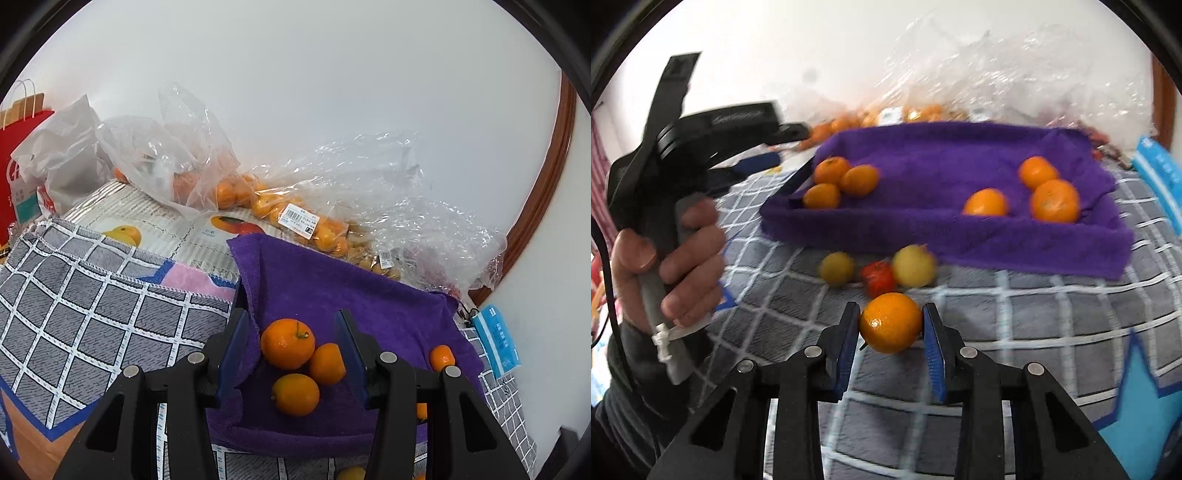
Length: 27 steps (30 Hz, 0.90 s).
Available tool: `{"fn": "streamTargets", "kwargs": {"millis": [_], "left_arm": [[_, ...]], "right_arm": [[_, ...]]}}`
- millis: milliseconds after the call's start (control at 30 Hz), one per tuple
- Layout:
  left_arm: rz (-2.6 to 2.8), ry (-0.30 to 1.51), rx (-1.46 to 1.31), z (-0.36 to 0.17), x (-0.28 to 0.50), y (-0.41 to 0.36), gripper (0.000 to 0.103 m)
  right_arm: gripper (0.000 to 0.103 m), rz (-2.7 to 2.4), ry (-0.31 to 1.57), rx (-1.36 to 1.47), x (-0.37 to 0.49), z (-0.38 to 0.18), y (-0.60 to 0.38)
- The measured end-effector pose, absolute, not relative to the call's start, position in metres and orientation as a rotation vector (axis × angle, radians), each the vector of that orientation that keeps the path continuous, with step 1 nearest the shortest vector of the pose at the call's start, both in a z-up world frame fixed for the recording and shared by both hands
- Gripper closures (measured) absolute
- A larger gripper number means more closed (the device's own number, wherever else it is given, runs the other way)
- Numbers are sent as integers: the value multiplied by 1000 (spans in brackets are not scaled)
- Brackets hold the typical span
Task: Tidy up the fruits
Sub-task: 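Move the right tool back to the fruit row and grasp another orange, then move the left tool to the fruit row and grasp a yellow-green round fruit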
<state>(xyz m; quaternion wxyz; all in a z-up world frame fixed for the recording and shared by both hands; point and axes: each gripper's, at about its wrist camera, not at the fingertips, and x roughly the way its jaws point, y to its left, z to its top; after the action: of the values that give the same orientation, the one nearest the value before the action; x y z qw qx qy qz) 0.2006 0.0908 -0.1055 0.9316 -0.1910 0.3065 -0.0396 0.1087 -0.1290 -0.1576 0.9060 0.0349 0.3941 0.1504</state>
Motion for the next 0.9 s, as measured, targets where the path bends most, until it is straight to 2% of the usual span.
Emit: {"fn": "streamTargets", "kwargs": {"millis": [233, 400, 900], "left_arm": [[-115, 657, -421, -110, 203, 88, 57], [-137, 644, -440, -108, 198, 84, 57], [-199, 629, -199, -97, 186, 43, 57]], "right_arm": [[69, 131, 752, 23, 118, -152, -170], [69, 163, 809, 103, 132, -166, -186], [69, 153, 829, 179, 137, -170, -196]]}}
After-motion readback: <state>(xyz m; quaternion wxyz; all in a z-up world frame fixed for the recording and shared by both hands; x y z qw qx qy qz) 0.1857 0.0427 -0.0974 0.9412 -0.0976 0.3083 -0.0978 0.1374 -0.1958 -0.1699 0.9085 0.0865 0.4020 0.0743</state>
